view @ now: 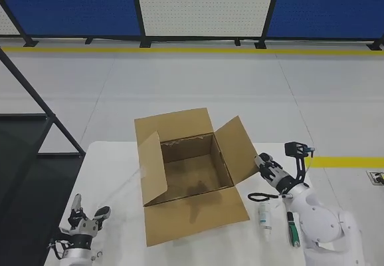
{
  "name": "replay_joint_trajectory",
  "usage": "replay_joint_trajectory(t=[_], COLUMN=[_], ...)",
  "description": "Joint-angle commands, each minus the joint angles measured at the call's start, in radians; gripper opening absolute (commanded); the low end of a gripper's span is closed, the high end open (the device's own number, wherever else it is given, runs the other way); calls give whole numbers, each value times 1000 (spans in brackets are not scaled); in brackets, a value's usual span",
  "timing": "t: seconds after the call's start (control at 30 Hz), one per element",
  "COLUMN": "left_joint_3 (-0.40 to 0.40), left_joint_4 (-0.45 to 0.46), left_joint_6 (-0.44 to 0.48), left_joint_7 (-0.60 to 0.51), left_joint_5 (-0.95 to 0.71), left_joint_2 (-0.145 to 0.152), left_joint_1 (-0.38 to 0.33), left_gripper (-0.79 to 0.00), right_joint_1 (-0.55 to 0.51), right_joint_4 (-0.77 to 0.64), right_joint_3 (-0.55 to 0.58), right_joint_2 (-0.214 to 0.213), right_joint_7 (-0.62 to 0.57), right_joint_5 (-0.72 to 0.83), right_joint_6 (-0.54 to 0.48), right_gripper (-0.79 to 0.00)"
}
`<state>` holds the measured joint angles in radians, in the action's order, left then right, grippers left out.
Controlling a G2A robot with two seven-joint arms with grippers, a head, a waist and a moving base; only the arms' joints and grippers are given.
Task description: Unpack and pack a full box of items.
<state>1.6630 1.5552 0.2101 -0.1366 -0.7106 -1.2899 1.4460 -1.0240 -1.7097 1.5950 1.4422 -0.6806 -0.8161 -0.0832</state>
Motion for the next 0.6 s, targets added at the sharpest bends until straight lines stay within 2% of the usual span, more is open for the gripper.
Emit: replay_joint_trajectory(t=[0.0,0.57], left_joint_3=[2,20], left_joint_4=[8,78], left_joint_6=[4,40], left_joint_7=[2,22], left_joint_5=[3,51], left_joint_2=[-1,-5], left_joint_1=[2,13], left_gripper=[0,0], right_joint_1=[1,-2], right_joint_4=[3,22], right_joint_3=[0,-10], right_joint_2=[-3,-24], right_joint_7=[1,28], right_joint_5=[6,37], right_joint_6=[-2,0], right_gripper=[-785,-785])
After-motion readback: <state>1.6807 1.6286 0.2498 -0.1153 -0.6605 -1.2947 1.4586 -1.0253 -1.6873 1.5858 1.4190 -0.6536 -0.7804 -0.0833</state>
